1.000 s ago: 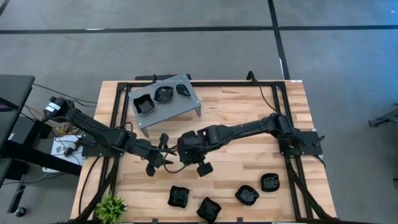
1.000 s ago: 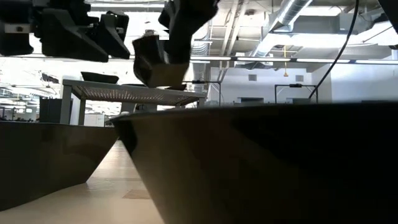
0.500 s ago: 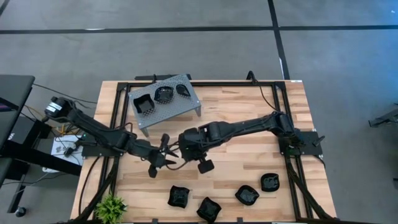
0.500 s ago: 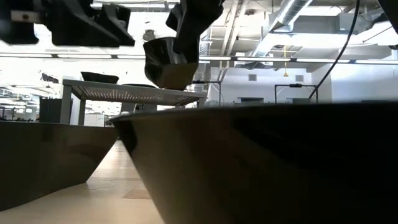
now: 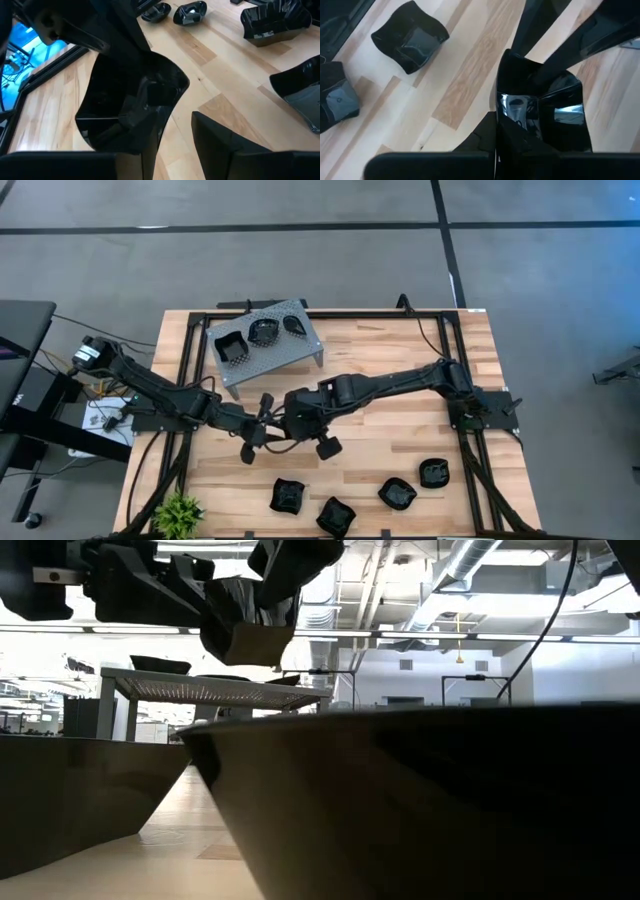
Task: Pick & Place Mini shaped plates
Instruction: Stack the black distorted square plate on top of the black distorted square plate on the shelf
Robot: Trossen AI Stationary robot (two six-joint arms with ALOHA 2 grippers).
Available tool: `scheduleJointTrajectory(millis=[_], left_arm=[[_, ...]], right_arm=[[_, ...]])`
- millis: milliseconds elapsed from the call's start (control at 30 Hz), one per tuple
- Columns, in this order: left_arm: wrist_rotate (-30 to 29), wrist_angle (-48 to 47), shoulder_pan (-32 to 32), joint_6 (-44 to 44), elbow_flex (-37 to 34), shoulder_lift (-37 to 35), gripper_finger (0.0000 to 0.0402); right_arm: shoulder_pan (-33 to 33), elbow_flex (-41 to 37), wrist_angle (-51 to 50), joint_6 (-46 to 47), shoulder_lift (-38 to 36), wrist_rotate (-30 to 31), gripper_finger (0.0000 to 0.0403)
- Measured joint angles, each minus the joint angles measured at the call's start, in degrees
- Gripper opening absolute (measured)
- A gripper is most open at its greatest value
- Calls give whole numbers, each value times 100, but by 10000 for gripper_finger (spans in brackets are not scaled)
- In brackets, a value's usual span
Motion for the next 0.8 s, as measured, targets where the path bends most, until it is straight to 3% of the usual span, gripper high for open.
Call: scheduleJointTrajectory(millis=[233, 433, 633, 800], left_arm=[[-2, -2, 0, 0, 0, 0, 74], [26, -7, -3, 0, 0, 0, 13], [68, -7, -2, -4, 0, 0, 12], [573, -10, 0, -134, 0, 111, 7]], right_arm=[[-21, 0, 311, -4, 0, -4, 8], [-21, 0, 332, -4, 0, 2, 37], [-29, 0, 382, -2, 0, 2, 77], [-40, 0, 703, -4, 0, -2, 108]])
